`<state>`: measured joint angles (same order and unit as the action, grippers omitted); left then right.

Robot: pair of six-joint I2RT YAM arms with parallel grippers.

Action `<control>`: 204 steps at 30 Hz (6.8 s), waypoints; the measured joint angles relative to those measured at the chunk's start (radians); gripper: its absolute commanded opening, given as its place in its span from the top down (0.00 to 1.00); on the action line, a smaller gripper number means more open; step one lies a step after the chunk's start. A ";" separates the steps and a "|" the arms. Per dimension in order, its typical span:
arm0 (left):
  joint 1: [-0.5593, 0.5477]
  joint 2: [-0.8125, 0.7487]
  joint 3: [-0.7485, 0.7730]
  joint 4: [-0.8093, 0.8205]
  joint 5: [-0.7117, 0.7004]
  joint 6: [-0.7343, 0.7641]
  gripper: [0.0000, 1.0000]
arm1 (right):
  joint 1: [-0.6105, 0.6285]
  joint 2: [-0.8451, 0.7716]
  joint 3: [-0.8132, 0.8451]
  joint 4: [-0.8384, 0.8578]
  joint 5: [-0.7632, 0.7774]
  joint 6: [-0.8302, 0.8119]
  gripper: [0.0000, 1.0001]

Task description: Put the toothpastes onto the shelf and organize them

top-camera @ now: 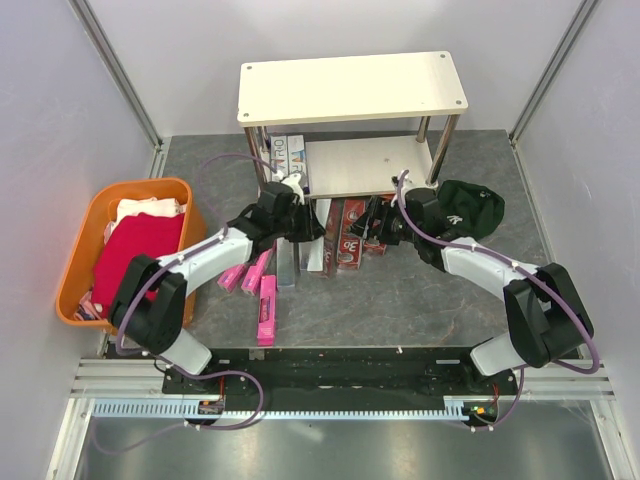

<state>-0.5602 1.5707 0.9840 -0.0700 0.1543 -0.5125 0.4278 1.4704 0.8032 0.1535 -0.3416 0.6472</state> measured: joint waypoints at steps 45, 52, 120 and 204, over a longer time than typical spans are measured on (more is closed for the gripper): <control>0.320 0.085 -0.336 1.363 0.788 -0.879 0.58 | 0.098 0.133 -0.062 0.727 -0.391 0.406 0.63; 0.321 -0.009 -0.353 1.308 0.777 -0.772 0.24 | 0.108 0.125 -0.027 0.660 -0.390 0.356 0.69; 0.315 -0.410 -0.220 0.109 0.249 0.060 0.11 | -0.078 0.935 1.165 -0.213 -0.219 -0.081 0.27; -0.105 0.496 0.372 0.026 -0.049 0.066 0.21 | -0.059 -0.121 0.035 -0.193 0.230 -0.129 0.09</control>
<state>-0.6651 2.0666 1.3563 -0.0444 0.1055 -0.4469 0.3691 1.3495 0.8379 -0.0395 -0.1112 0.5186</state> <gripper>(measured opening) 0.793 0.912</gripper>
